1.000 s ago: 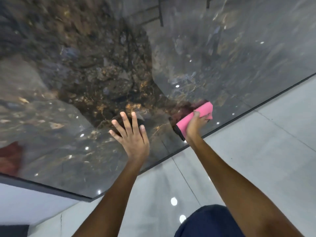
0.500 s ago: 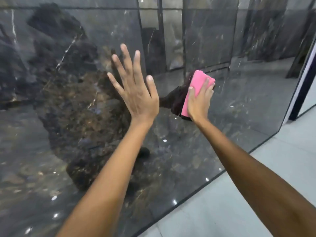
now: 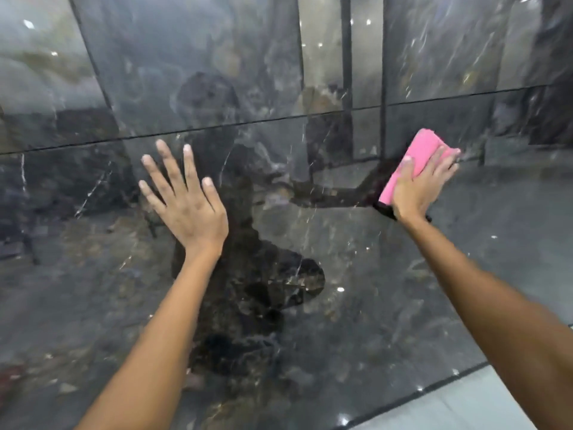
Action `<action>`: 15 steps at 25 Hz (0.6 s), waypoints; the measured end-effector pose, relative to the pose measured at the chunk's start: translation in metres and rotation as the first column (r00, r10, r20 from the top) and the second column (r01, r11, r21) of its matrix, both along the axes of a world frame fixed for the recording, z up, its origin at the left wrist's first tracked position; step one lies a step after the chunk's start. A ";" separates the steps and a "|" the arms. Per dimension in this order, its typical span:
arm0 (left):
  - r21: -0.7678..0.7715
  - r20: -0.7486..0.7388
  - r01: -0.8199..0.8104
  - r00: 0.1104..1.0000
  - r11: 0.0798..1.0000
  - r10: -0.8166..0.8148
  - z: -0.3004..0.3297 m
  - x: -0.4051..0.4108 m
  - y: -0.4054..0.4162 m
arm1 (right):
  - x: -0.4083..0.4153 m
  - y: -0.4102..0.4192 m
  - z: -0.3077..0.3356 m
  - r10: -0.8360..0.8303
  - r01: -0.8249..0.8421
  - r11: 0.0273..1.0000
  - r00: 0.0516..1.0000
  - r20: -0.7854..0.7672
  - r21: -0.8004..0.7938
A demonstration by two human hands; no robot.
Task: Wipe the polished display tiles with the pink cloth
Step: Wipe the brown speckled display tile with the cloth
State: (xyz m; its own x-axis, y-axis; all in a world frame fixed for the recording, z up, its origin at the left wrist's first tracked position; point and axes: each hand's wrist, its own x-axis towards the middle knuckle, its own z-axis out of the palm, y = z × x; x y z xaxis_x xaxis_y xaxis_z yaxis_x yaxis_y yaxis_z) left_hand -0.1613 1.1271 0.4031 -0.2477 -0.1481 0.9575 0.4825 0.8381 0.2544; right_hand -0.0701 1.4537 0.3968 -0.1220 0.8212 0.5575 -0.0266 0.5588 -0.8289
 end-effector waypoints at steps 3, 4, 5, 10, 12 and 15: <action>0.008 0.014 -0.042 0.999 0.999 0.042 0.000 -0.003 0.006 | -0.021 -0.070 0.039 0.117 -0.096 0.971 0.989 -0.087 0.218; 0.015 0.020 -0.050 0.999 0.999 0.049 0.002 -0.003 0.007 | -0.029 -0.101 0.031 0.176 -0.146 0.831 0.984 -0.005 0.538; 0.021 0.023 -0.053 0.998 0.998 0.053 0.003 -0.003 0.008 | -0.033 -0.125 0.014 0.169 -0.195 0.492 0.977 0.127 0.848; 0.000 0.022 -0.072 0.997 0.997 0.072 0.002 -0.003 0.008 | -0.028 -0.056 0.039 0.079 -0.220 0.192 0.975 0.209 0.956; -0.004 0.014 -0.058 0.998 0.998 0.058 0.000 -0.004 0.007 | -0.026 -0.050 0.093 0.049 -0.014 0.822 0.998 -0.046 0.569; 0.006 -0.005 -0.001 1.000 1.000 0.001 0.001 -0.005 0.003 | -0.035 -0.119 0.112 0.146 -0.056 0.857 0.980 -0.136 0.512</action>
